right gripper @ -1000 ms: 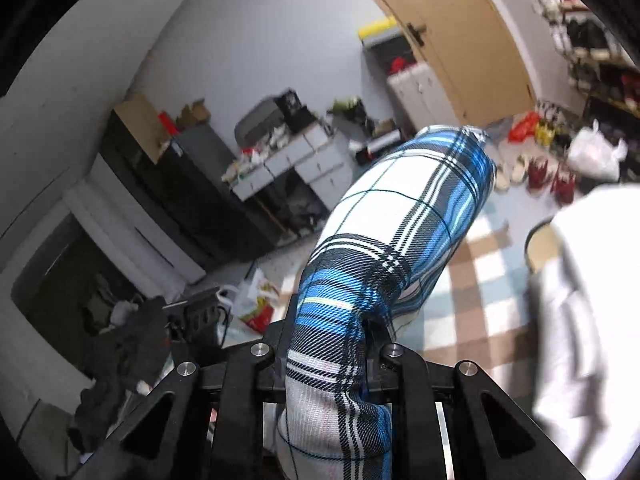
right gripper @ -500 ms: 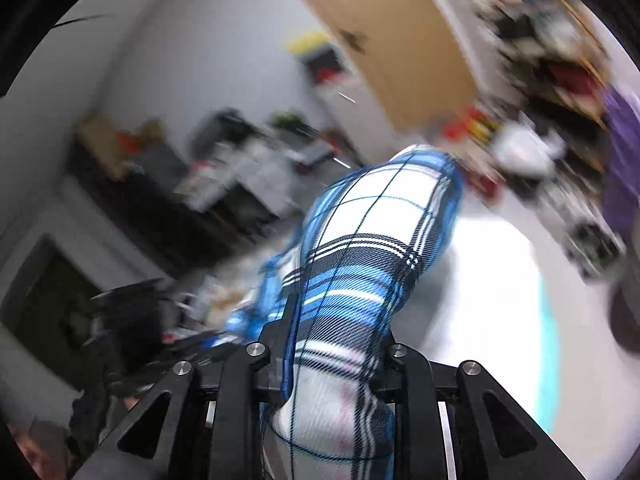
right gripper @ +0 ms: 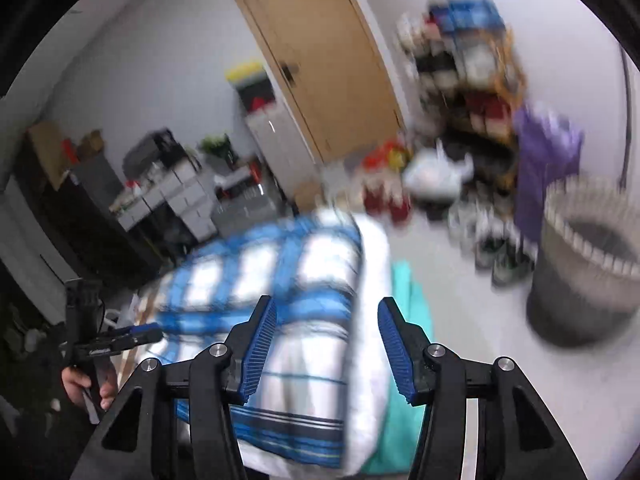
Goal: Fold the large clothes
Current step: 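Lift the folded shirt with both tools and carry it to the clothes stack, then lower the folded shirt onto the clothes stack and open both tools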
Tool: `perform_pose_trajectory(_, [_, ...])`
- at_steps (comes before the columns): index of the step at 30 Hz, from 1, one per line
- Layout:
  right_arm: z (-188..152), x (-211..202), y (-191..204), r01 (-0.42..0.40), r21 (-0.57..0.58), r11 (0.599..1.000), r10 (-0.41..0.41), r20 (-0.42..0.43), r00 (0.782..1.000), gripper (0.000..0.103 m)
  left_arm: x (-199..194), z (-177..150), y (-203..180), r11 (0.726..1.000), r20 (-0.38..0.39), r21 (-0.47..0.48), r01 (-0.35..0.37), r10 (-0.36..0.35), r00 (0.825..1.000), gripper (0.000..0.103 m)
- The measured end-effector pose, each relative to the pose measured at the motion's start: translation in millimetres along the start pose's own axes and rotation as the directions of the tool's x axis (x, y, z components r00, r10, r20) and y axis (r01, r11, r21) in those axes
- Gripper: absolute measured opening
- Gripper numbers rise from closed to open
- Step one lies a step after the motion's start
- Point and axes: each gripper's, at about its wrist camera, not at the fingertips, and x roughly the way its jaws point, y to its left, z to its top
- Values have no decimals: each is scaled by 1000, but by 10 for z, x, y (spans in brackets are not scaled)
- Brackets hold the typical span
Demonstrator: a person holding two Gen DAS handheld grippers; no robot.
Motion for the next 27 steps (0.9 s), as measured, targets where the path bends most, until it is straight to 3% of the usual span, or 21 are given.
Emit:
perform_pose_trajectory(1, [-2,-52,99,-8,-21,1000,8,8,1000,53,-78,62,-84,1000,45,19,-4,3,999,55])
perform_pose_trajectory(3, [-95,-46,356,-14,-92,996,11,-32,999,52,-72,178,-315,997,61,73,31,-35,997,55])
perform_pose_trajectory(6, [-250,234,713,49,-210,977,-76,-124,989,43,91,280,-812,969,-25,218,112,-110,994,55])
perform_pose_trajectory(8, [-350,502,766,93,-225,970,-143,-213,967,27,325,276,-1043,950,-65,298,89,-73,995,55])
perform_pose_trajectory(11, [-533,708,553,142,-172,975,-188,-291,938,27,820,249,-1001,961,-187,271,45,7,982,55])
perform_pose_trajectory(13, [-562,699,446,137,-150,979,-176,-289,941,26,1070,153,-820,985,-287,171,14,36,957,55])
perform_pose_trajectory(15, [-602,652,373,101,-126,987,-134,-287,949,23,1039,67,-810,982,-247,189,11,36,968,55])
perform_pose_trajectory(17, [-620,636,380,98,-152,984,-140,-296,945,18,969,0,-876,962,-215,271,-18,79,973,55])
perform_pose_trajectory(20, [-479,594,427,112,-139,984,-152,-318,936,18,868,-31,-931,955,-195,295,-34,95,976,55])
perform_pose_trajectory(22, [-279,500,482,99,-94,991,-120,-249,961,23,857,-31,-927,957,-207,287,-31,94,974,55])
perform_pose_trajectory(24, [-50,467,594,102,-76,992,-114,-161,980,25,773,-33,-902,964,-186,265,-17,68,980,55])
perform_pose_trajectory(27, [161,797,650,185,-95,978,-200,-190,961,28,678,-138,-883,966,-206,236,106,-57,977,55])
